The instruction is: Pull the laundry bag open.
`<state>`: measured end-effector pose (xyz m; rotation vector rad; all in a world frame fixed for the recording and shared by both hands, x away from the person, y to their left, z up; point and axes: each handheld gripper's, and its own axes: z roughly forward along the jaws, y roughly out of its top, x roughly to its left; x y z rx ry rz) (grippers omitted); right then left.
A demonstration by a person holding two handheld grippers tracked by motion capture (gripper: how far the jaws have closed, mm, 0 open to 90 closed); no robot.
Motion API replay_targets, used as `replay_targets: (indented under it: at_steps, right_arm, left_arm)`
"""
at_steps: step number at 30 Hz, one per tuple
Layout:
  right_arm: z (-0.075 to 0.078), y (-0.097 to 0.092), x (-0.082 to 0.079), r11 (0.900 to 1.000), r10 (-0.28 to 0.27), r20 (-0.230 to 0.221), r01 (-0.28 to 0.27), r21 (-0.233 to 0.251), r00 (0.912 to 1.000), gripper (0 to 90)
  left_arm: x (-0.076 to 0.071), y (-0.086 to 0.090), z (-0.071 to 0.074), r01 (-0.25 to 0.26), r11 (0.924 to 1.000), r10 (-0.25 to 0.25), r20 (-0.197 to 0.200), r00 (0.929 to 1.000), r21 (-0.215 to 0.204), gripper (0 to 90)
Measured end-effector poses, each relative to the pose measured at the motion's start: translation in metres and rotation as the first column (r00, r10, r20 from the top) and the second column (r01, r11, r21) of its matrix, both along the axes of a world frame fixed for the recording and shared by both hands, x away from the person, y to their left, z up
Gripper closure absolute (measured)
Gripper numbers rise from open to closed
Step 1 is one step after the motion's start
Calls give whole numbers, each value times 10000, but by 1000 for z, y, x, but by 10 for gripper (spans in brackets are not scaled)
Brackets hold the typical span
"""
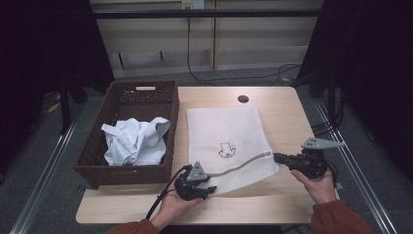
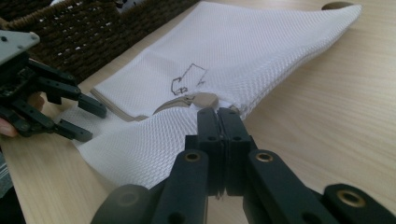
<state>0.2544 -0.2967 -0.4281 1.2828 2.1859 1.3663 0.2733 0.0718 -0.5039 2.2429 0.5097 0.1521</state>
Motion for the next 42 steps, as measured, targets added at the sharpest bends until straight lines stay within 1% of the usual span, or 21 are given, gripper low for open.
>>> replay_targets:
  at_steps: [3,4,6,9,10,12,15,17,19,20,21,23,25,26,27,28,32,35,36,41,42]
  right_arm:
    - [4,2,0,10000,40,81,-40,44,10000,888]
    - [8,5,0,10000,72,194,-73,65,9998,889]
    - [9,6,0,9999,132,256,-133,30,9996,889]
    - [8,6,0,9999,122,259,-122,3,9996,889]
    - [7,5,-1,10000,85,202,-84,-26,9998,889]
    - [6,5,-1,10000,73,179,-72,-53,9998,889]
    - [6,4,-2,10000,31,169,-30,-90,9999,890]
    - [6,3,-2,10000,36,163,-35,-76,9999,890]
    - [6,4,-2,9999,46,159,-45,-90,9999,890]
    - [5,4,-2,9999,70,178,-68,-119,9998,890]
    - [5,4,-2,9999,65,183,-63,-134,9998,890]
    - [5,4,-2,9998,104,208,-101,-148,9997,890]
    - [5,4,-2,9998,99,219,-95,-153,9997,890]
    - [4,4,-2,9999,112,207,-110,-132,9997,890]
    - [4,4,-2,9999,112,207,-110,-132,9997,890]
    - [2,4,-1,9998,123,151,-120,-184,9998,890]
    - [-1,4,0,9997,130,29,-129,-203,9999,891]
    - [-1,4,-1,9997,147,41,-146,-204,9999,890]
    - [-1,4,-1,9997,162,61,-161,-205,9999,891]
    - [-1,5,-1,9995,253,115,-251,-203,9996,891]
    - [-1,5,-1,9995,258,113,-256,-201,9996,891]
  left_arm:
    - [1,0,2,94,9997,-92,-55,9999,235,561]
    - [3,-1,2,-20,10000,20,-255,9997,11,564]
    - [3,0,3,21,10000,-18,-298,9996,98,565]
    - [6,0,11,-24,10000,22,-322,9995,-61,564]
    - [8,-1,15,-115,9994,103,-352,9993,-334,559]
    - [10,-3,22,-147,9983,123,-425,9990,-568,559]
    - [16,-11,41,-88,9903,30,-416,9991,-1390,593]
    - [17,-14,47,-23,9888,-27,-328,9995,-1491,648]
    - [20,-22,57,139,9811,-194,-267,9995,-1928,666]
    - [21,-30,62,341,9753,-373,-107,9992,-2184,710]
    - [21,-30,62,341,9753,-373,-107,9992,-2184,712]
    - [24,-45,67,439,9721,-426,106,9990,-2305,740]
    - [24,-51,67,398,9700,-386,99,9992,-2396,740]
    - [26,-61,68,458,9705,-436,145,9989,-2367,737]
    - [26,-61,68,458,9705,-436,145,9989,-2367,732]
    - [28,-70,67,465,9704,-443,145,9989,-2369,733]
    - [31,-86,67,614,9702,-575,236,9981,-2346,754]
    - [34,-94,69,627,9714,-569,319,9979,-2288,776]
    - [36,-98,70,668,9687,-610,313,9976,-2391,784]
    - [43,-115,75,644,9722,-559,440,9975,-2250,788]
    - [44,-118,74,631,9693,-557,381,9977,-2377,781]
